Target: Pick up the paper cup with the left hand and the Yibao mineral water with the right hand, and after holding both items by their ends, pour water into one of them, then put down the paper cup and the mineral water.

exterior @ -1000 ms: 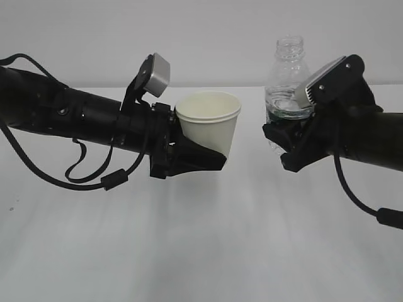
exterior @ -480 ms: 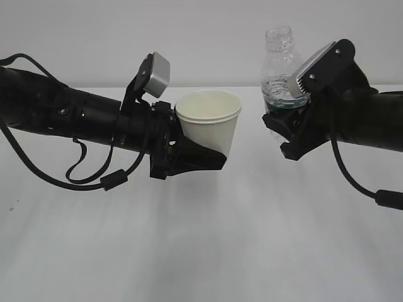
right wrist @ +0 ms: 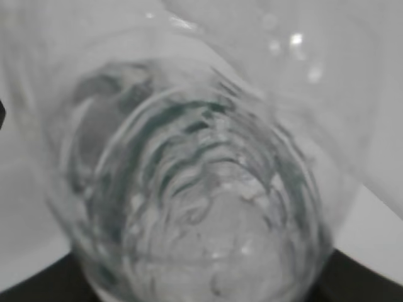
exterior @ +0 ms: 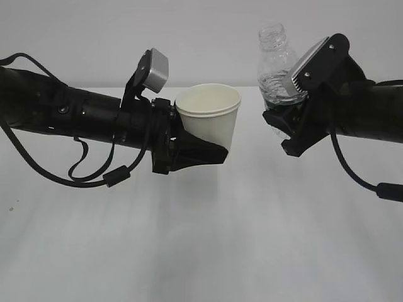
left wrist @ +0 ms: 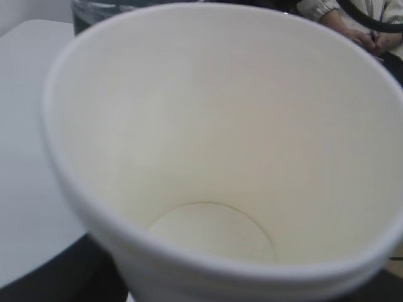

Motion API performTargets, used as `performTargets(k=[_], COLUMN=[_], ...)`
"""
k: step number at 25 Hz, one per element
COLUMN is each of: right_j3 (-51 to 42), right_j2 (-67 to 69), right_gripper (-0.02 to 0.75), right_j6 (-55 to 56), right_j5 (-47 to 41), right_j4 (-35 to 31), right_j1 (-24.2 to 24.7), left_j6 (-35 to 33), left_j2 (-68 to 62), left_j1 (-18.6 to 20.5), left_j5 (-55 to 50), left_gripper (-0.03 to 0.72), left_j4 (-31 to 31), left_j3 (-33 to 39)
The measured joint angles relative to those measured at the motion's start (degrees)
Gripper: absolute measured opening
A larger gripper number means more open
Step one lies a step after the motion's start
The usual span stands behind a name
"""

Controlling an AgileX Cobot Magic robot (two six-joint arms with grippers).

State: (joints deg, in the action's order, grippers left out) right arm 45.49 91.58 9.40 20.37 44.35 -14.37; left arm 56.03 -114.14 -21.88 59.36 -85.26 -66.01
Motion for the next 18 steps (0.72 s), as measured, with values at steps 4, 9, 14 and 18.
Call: performTargets(k=[4, 9, 14, 18], right_j3=[0.9, 1.8, 2.9, 3.9], right_j2=[0.0, 0.0, 0.1, 0.1], right_gripper=[0.402, 0.402, 0.402, 0.402], right_j6=[0.0, 0.0, 0.0, 0.0], right_j5=[-0.6, -2.1, -2.3, -2.7], right_j4=[2.0, 4.0, 5.7, 7.4], right_j1=[0.0, 0.0, 0.0, 0.0], left_j6=[-0.5, -0.8, -1.8, -2.9], left_j2=[0.0, 0.0, 0.0, 0.0], left_j1=[0.0, 0.0, 0.0, 0.0], left_j5=[0.0, 0.0, 0.1, 0.7], left_gripper=[0.454, 0.454, 0.454, 0.454], left_j4=[0.1, 0.3, 0.4, 0.5], left_j3=[0.0, 0.0, 0.0, 0.0])
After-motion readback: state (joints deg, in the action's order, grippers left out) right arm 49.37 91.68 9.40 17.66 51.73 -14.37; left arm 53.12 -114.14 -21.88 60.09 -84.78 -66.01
